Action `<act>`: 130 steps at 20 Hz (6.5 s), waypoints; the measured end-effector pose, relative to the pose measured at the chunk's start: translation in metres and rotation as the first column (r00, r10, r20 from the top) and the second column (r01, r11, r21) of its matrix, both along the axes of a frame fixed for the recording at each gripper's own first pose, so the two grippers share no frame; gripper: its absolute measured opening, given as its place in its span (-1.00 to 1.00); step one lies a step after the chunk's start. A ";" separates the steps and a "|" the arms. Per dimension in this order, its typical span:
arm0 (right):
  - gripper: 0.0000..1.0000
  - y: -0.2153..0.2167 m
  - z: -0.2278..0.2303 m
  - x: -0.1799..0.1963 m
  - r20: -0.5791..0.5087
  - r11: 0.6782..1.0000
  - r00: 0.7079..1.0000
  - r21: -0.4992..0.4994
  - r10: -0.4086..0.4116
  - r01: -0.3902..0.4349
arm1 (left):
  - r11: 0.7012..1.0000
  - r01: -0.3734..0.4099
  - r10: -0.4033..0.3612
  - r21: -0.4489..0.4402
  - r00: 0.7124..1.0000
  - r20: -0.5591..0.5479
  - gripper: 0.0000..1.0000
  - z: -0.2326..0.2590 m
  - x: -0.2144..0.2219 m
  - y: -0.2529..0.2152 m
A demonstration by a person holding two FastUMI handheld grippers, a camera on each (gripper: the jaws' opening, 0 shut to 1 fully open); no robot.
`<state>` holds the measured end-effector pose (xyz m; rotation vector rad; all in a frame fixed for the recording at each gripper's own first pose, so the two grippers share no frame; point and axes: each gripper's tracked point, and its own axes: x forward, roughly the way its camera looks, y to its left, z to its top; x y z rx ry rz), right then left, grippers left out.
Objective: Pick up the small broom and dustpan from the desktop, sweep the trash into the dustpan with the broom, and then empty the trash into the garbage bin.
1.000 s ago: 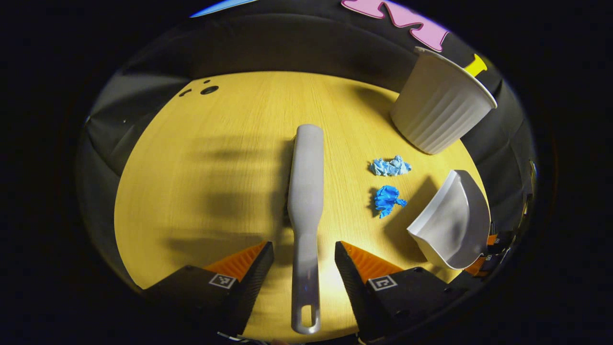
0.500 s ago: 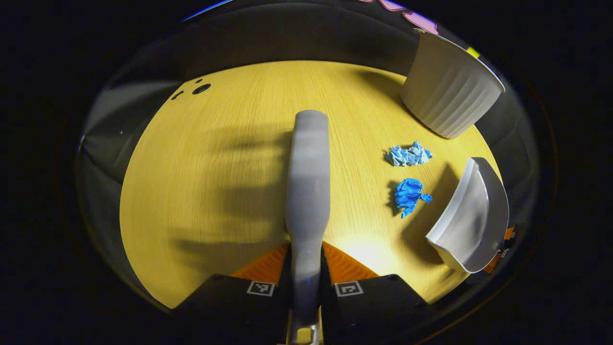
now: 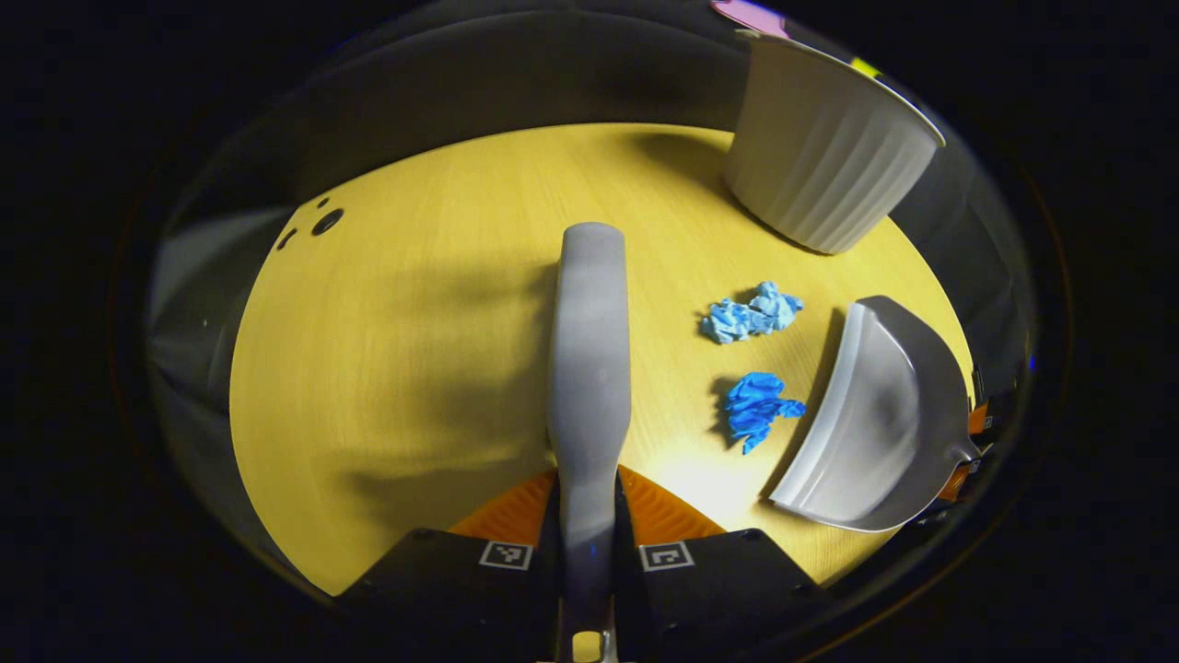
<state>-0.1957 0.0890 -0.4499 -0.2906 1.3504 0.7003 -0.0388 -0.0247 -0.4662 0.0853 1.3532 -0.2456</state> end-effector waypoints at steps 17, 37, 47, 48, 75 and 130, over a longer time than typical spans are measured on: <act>-0.28 0.005 -0.009 0.014 0.003 0.999 0.999 0.024 0.033 -0.033 | 0.899 0.267 -0.308 -0.347 0.949 -0.070 -0.45 0.042 -0.048 -0.121; -0.27 -0.095 0.142 0.043 0.122 0.932 0.925 0.011 -0.360 0.362 | 0.974 -0.056 0.065 -0.219 0.997 0.035 -0.45 0.033 -0.036 -0.058; -0.28 -0.194 0.236 0.153 0.202 0.858 0.848 -0.061 -0.490 0.511 | 0.970 -0.021 0.028 -0.241 0.999 0.027 -0.45 0.026 -0.031 -0.062; -0.28 -0.199 0.238 0.166 0.217 0.863 0.854 -0.079 -0.473 0.498 | 0.971 -0.021 0.028 -0.240 0.999 0.026 -0.45 0.024 -0.031 -0.062; -0.28 -0.206 0.248 0.329 0.056 0.768 0.954 -0.608 0.294 -0.201 | 0.967 -0.063 0.072 -0.246 0.997 0.028 -0.39 0.020 -0.044 -0.050; -0.28 0.004 0.014 0.042 -0.059 0.958 0.957 -0.031 -0.286 0.284 | 0.992 -0.096 0.099 -0.085 0.994 0.035 -0.45 0.023 -0.050 -0.038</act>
